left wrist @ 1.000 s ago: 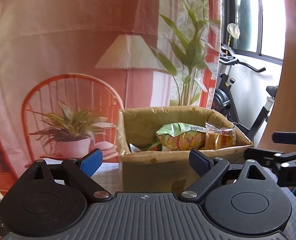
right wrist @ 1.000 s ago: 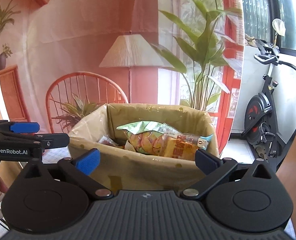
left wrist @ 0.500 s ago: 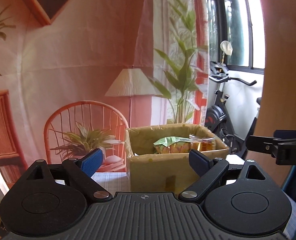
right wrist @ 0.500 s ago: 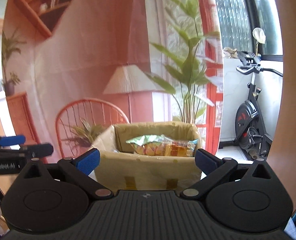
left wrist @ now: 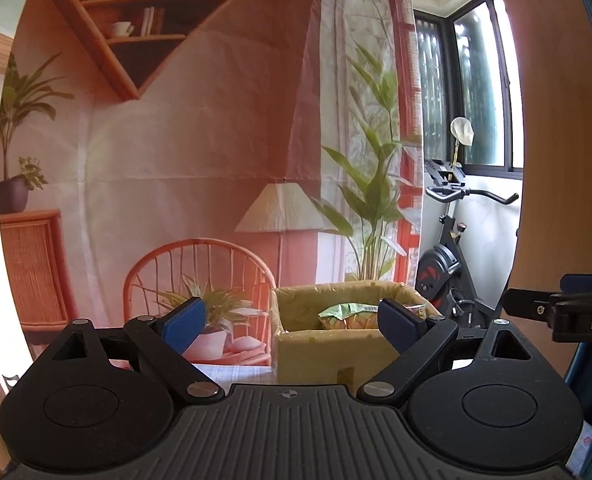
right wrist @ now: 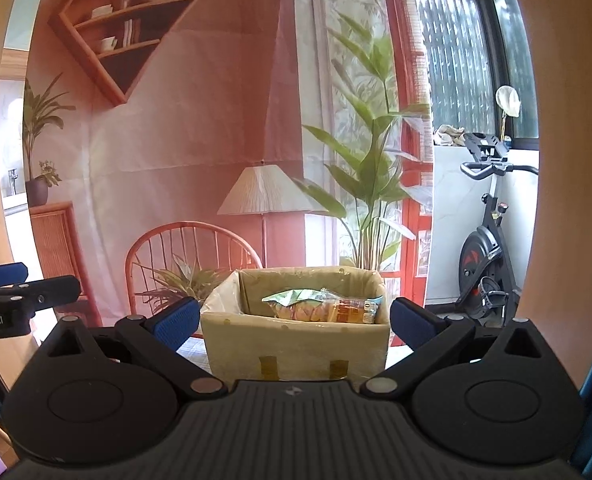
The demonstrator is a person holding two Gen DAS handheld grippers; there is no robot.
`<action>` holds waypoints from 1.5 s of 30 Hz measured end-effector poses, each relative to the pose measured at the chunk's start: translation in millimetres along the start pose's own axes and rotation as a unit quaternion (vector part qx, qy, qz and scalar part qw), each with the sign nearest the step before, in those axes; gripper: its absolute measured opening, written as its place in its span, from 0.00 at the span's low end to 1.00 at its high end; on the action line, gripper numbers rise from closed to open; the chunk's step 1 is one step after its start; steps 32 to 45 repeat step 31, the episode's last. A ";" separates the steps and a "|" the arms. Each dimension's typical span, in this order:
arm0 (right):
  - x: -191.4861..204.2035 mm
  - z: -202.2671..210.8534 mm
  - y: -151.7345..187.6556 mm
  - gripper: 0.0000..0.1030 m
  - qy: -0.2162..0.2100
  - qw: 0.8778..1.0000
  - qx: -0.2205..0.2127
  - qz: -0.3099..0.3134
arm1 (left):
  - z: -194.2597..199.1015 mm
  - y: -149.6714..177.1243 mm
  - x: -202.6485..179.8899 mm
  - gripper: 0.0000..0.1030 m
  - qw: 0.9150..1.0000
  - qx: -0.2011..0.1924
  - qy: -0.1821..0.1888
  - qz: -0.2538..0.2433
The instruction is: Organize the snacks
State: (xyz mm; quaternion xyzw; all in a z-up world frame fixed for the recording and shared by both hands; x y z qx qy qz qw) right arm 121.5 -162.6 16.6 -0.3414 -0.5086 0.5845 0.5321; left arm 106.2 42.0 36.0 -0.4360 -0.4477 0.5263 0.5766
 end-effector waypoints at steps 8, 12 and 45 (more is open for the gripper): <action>2.5 7.5 0.1 1.00 0.002 1.000 -0.004 -0.002 | 2.4 -1.2 2.9 0.92 1.000 -0.005 0.001 0.006; 2.5 9.2 0.2 1.00 0.002 1.000 -0.005 -0.003 | 1.8 -1.4 4.2 0.92 1.000 -0.004 0.000 0.011; 1.2 8.7 1.7 1.00 0.008 1.000 0.002 -0.006 | 1.2 3.5 2.1 0.92 1.000 -0.002 0.007 0.013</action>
Point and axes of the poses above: each gripper's, at about its wrist camera, not at the fingertips, and z roughly against the way its jaws point, x to its left, y to its underside, the point moved 8 cm from there along -z, roughly the way its jaws point, and after that the axes turned 1 degree about -y, right-handed, at the moved point
